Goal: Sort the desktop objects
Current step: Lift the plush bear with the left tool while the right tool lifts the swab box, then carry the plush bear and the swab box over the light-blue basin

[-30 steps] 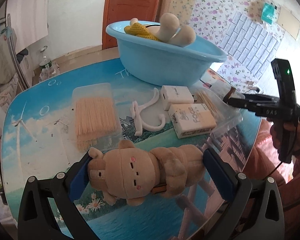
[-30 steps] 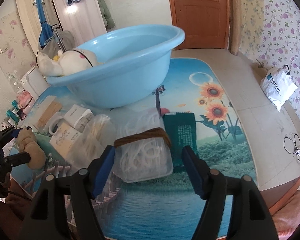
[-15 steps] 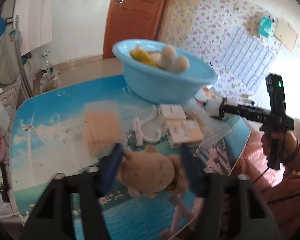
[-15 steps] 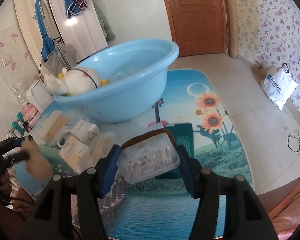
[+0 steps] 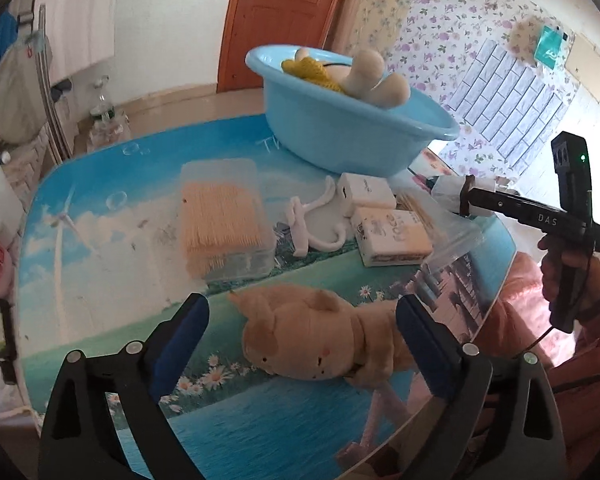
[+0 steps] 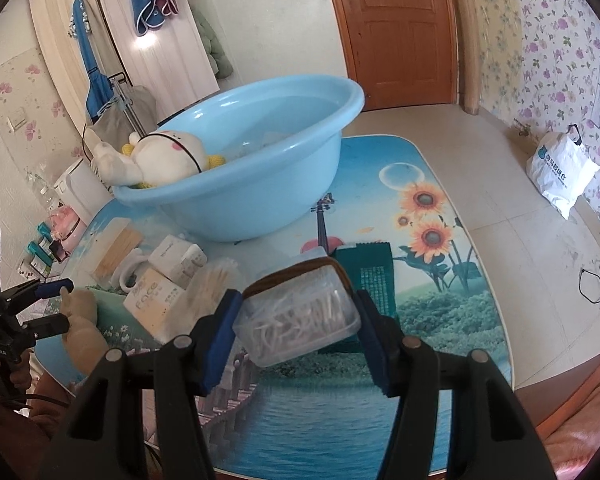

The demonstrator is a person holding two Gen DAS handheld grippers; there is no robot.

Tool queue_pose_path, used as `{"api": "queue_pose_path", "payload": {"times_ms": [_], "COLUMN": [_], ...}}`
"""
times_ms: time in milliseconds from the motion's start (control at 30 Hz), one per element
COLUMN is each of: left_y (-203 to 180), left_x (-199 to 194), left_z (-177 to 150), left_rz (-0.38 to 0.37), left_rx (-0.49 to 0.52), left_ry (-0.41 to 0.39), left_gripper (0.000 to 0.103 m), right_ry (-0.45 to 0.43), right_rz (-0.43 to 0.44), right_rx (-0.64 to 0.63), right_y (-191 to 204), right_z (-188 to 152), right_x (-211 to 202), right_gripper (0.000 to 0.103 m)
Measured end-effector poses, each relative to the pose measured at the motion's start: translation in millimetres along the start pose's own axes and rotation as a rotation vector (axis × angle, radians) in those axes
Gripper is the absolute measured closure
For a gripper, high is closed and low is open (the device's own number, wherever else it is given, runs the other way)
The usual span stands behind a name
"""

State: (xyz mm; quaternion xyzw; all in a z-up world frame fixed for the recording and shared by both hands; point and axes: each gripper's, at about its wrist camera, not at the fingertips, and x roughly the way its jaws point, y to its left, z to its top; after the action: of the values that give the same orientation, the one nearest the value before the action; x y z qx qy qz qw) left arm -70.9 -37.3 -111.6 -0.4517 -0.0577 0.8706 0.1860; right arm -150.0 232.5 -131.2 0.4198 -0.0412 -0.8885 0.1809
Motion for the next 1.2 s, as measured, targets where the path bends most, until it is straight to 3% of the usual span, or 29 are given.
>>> {"api": "queue_pose_path", "payload": {"times_ms": [233, 267, 333, 467, 800, 900, 1000, 1200], "left_y": [14.2, 14.2, 13.2, 16.1, 5.4, 3.3, 2.1, -8.8], "left_x": [13.8, 13.9, 13.8, 8.9, -23.7, -41.0, -58.7, -68.3], "left_z": [-6.6, -6.8, -7.4, -5.8, 15.2, 26.3, 39.6, 61.9], "left_rz": [-0.140, -0.155, -0.188, -0.191, -0.177, -0.151, -0.077, -0.060], "left_rx": [-0.134, -0.135, -0.140, -0.154, -0.101, -0.087, -0.080, -0.044], "left_ry": [0.027, 0.022, 0.025, 0.008, -0.091, -0.143, -0.218, -0.280], "left_gripper": [0.006, 0.017, 0.023, 0.035, 0.036, 0.036, 0.036, 0.036], "right_ry": [0.006, 0.008, 0.011, 0.004, -0.125, -0.150, -0.178, -0.230], "right_rz": [0.010, 0.013, 0.012, 0.008, -0.011, -0.014, -0.007, 0.034], "right_rx": [0.010, 0.015, 0.020, 0.017, 0.046, 0.048, 0.037, -0.003], "right_y": [-1.4, -1.9, -2.4, -1.8, -6.5, -7.1, -3.0, 10.8], "right_z": [-0.9, -1.0, -1.4, -0.5, 16.3, 21.8, 26.7, 38.6], "right_x": [2.5, 3.2, 3.8, 3.1, -23.4, -31.2, -41.4, -54.7], "right_gripper": [0.047, 0.047, 0.047, 0.047, 0.047, 0.047, 0.047, 0.047]}}
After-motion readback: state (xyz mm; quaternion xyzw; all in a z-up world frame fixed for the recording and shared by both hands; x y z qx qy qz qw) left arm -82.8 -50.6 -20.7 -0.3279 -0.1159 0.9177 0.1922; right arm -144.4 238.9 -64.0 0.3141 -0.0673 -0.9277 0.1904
